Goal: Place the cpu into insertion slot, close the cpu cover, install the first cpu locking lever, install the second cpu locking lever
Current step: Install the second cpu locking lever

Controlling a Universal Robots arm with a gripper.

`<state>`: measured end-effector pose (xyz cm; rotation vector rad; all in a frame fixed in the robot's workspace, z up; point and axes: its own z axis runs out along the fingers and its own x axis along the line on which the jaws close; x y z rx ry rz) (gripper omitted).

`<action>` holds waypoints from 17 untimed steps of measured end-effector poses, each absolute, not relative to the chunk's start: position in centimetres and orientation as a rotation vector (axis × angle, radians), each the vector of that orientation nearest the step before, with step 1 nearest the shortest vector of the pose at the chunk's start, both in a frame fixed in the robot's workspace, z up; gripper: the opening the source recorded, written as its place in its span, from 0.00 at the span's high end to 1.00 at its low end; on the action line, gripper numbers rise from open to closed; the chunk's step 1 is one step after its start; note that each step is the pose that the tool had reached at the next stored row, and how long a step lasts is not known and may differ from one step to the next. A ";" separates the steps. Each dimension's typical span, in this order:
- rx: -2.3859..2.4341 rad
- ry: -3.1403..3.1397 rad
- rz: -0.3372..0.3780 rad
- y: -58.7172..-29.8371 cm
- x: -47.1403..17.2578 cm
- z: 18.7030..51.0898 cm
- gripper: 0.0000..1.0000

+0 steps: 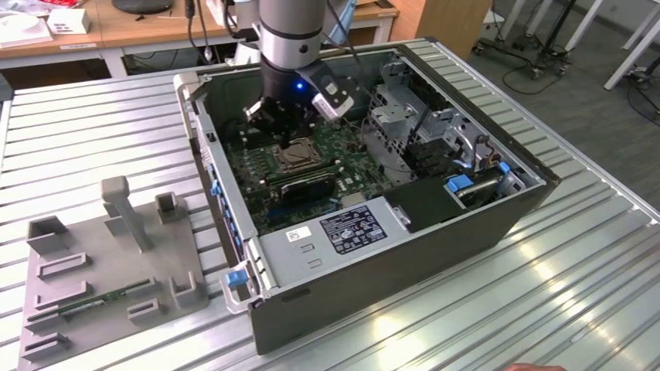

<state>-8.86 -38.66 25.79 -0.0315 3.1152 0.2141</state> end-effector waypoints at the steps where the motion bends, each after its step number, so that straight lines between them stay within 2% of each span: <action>1: -0.031 3.115 0.214 -38.7 -8.8 25.8 0.89; 17: -0.015 3.118 0.214 -39.6 -7.8 25.1 0.89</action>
